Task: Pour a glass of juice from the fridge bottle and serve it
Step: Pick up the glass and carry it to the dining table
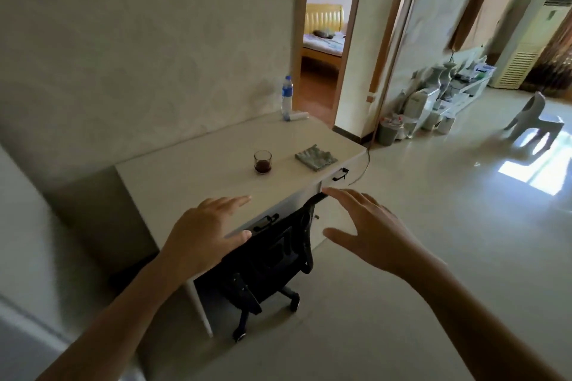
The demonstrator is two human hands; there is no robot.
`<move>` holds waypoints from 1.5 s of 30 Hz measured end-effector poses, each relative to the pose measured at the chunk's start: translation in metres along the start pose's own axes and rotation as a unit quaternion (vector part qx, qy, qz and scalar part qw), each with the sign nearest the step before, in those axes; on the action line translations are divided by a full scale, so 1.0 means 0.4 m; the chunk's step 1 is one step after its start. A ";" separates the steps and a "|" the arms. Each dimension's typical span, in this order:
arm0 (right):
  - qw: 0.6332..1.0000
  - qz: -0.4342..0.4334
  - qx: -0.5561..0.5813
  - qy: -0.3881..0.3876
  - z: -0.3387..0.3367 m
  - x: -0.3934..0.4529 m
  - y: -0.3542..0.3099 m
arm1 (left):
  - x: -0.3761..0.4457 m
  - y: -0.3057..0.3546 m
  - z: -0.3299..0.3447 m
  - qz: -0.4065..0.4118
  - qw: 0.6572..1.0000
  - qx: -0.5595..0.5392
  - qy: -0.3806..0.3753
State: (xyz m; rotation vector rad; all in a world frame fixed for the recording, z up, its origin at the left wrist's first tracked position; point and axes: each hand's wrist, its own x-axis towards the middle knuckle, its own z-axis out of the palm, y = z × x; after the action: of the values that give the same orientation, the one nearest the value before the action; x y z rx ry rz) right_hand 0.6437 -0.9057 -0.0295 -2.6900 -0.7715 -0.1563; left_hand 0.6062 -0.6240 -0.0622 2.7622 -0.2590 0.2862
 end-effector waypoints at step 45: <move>0.902 -0.254 0.079 -0.339 0.841 1.448 0.577 | 0.892 -0.394 0.627 -0.510 0.859 -0.047 -0.017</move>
State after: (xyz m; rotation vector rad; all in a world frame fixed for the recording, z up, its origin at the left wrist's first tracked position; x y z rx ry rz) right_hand 1.2612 -0.6857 -0.2982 -2.3081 -1.5973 0.7285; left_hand 1.0250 -0.6203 -0.2616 2.3934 1.1202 -0.0642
